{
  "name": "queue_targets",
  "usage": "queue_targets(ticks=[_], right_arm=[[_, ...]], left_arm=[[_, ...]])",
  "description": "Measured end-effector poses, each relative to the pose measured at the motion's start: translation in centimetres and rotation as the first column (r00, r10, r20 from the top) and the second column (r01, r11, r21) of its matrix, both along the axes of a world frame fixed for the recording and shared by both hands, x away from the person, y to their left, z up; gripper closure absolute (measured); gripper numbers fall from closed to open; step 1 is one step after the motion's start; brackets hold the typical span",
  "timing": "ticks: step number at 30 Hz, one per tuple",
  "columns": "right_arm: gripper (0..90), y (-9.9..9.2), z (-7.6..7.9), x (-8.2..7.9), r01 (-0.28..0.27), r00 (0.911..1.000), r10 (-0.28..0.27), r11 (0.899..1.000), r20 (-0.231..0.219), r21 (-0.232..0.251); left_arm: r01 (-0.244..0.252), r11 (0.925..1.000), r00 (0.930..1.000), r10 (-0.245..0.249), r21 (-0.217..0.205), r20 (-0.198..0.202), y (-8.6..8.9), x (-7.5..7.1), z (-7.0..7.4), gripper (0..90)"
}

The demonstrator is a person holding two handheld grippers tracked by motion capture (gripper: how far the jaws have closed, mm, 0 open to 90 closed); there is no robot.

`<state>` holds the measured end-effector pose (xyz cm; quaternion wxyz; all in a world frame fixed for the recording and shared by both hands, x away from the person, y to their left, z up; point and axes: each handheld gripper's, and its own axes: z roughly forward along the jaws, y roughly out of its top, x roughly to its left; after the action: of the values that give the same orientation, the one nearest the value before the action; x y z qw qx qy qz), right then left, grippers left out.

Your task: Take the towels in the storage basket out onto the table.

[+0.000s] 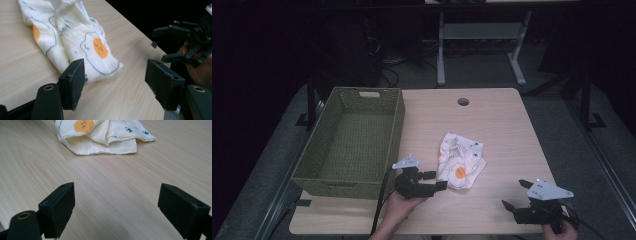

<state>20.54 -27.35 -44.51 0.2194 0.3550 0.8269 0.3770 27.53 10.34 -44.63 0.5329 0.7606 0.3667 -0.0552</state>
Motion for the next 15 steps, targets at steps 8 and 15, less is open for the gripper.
queue_targets(ticks=[8,15], right_arm=[[13.9,0.4,-0.1,0.1,-0.006,1.0,0.006,1.0,-0.005,-0.01],[13.9,0.8,-0.1,0.2,-0.028,0.9996,0.028,0.999,-0.008,-0.024]], left_arm=[[0.017,0.9972,0.9973,-0.022,0.073,0.07,0.6,-1.4,-0.3,29.8],[0.035,0.9974,0.9966,-0.039,0.064,0.072,0.8,-1.7,-0.8,28.1]])
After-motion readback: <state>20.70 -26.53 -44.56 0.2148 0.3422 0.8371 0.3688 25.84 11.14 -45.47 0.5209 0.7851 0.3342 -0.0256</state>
